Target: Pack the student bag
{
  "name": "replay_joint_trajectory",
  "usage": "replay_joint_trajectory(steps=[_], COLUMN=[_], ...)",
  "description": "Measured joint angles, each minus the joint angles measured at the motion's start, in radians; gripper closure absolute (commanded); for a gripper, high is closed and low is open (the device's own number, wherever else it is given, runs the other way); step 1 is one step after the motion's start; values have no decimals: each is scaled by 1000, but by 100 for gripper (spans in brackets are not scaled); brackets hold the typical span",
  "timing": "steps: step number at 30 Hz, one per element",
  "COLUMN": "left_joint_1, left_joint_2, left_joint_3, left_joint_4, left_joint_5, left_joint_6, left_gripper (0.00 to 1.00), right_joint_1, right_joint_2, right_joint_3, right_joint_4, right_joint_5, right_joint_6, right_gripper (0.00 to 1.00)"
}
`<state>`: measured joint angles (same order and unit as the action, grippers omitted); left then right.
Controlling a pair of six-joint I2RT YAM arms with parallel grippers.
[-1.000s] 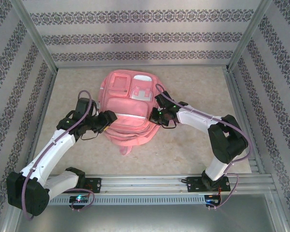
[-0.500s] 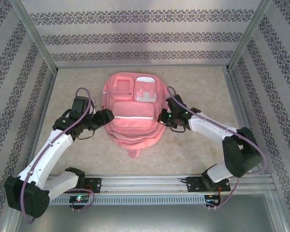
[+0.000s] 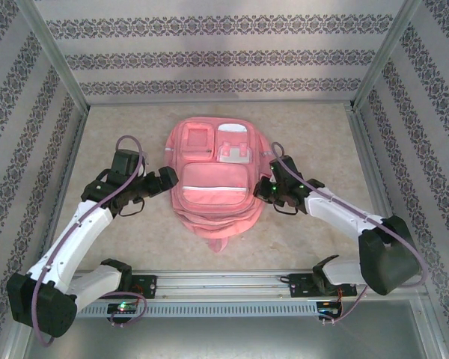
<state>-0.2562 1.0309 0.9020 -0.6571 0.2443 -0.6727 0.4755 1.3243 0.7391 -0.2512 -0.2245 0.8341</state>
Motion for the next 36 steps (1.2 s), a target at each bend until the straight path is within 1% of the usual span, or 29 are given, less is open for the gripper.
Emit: replay_joint_trajectory(steps=[3, 4, 5, 6, 7, 8, 9, 12, 15, 17, 21, 24, 26, 29, 32, 34, 36], left_joint_1=[5, 6, 8, 10, 10, 10, 10, 10, 10, 10, 11, 11, 16, 26, 71, 113, 145], left_joint_2=[-16, -23, -29, -34, -38, -39, -39, -37, -45, -70, -206, -245, -215, -150, -89, -28, 30], left_joint_3=[0, 0, 0, 0, 0, 0, 0, 0, 0, -9, -138, -249, -301, -399, -494, -539, -574], left_joint_4=[-16, -20, -24, -27, -29, -32, -33, -36, -35, -8, 223, 384, 478, 630, 743, 836, 927], left_joint_5=[-25, -34, -45, -57, -71, -85, -96, -154, -248, -303, -379, -462, -527, -580, -558, -536, -514], left_joint_6=[7, 10, 12, 14, 16, 19, 22, 38, 56, 97, 261, 397, 483, 587, 663, 689, 698], left_gripper=[0, 0, 0, 0, 0, 0, 0, 0, 0, 0, 0, 0, 0, 0, 0, 0, 0], right_joint_1=[5, 5, 2, -2, -3, -9, -10, -15, -15, -15, -15, -15, -16, -16, -39, -64, -97], right_joint_2=[-5, -10, -19, -28, -38, -48, -54, -58, -94, -138, -209, -251, -282, -319, -306, -282, -264], right_joint_3=[-10, -14, -18, -21, -21, -21, -19, 15, 70, 121, 274, 312, 267, 105, -53, -122, -170], right_joint_4=[1, 2, 2, 0, -6, -19, -32, -111, -176, -215, -249, -194, -101, 87, 225, 280, 325], right_joint_5=[0, 0, 0, 0, 0, 0, 1, 3, 14, 32, 143, 238, 290, 368, 422, 453, 457], right_joint_6=[-7, -11, -15, -21, -28, -39, -50, -110, -195, -250, -355, -447, -521, -610, -655, -681, -730], right_gripper=[96, 94, 87, 76, 57, 4, 2, 2, 2, 2, 2, 2, 2, 2, 2, 2, 2])
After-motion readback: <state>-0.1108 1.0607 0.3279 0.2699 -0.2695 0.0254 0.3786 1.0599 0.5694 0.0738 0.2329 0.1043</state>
